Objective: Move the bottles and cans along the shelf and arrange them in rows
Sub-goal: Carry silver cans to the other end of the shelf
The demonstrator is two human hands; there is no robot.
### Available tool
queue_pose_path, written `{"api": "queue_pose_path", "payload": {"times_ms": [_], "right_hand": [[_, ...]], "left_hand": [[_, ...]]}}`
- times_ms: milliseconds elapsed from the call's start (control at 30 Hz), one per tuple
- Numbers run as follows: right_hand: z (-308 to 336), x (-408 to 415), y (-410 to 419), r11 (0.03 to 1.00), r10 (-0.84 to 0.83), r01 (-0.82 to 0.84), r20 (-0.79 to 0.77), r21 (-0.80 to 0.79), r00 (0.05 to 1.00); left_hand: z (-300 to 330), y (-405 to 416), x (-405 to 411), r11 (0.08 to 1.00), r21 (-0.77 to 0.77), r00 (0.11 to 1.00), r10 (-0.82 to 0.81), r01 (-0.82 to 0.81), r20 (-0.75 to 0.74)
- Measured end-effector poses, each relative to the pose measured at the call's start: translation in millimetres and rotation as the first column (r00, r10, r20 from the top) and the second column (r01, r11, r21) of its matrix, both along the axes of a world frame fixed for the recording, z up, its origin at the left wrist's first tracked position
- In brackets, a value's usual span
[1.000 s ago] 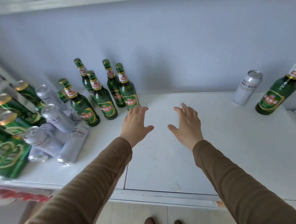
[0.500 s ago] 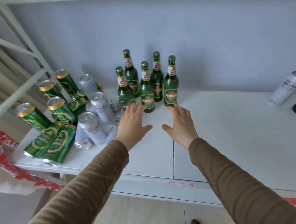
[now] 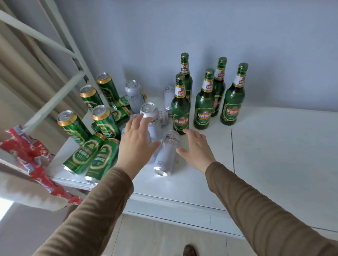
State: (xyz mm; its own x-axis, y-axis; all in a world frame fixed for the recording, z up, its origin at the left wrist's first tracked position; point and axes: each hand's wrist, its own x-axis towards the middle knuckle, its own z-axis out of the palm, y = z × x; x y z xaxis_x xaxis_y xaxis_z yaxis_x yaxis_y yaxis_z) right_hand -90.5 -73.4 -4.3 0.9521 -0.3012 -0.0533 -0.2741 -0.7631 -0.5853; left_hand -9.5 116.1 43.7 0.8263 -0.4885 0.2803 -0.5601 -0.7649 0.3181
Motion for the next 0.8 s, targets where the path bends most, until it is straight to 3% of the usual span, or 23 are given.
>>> {"api": "queue_pose_path", "payload": {"times_ms": [267, 467, 800], "right_hand": [[-32, 33, 26, 0.963, -0.178, 0.21, -0.182, 0.171, 0.967], [-46, 56, 47, 0.86, -0.308, 0.395, -0.288, 0.322, 0.907], [-57, 64, 56, 0.735, -0.452, 0.534, -0.285, 0.419, 0.846]], "left_hand": [[-26, 38, 16, 0.989, -0.14, 0.984, 0.023, -0.048, -0.176], [-48, 42, 25, 0.971, -0.238, 0.96, -0.061, -0.006, -0.274], [-65, 39, 30, 0.913, -0.398, 0.921, -0.081, -0.084, -0.382]]}}
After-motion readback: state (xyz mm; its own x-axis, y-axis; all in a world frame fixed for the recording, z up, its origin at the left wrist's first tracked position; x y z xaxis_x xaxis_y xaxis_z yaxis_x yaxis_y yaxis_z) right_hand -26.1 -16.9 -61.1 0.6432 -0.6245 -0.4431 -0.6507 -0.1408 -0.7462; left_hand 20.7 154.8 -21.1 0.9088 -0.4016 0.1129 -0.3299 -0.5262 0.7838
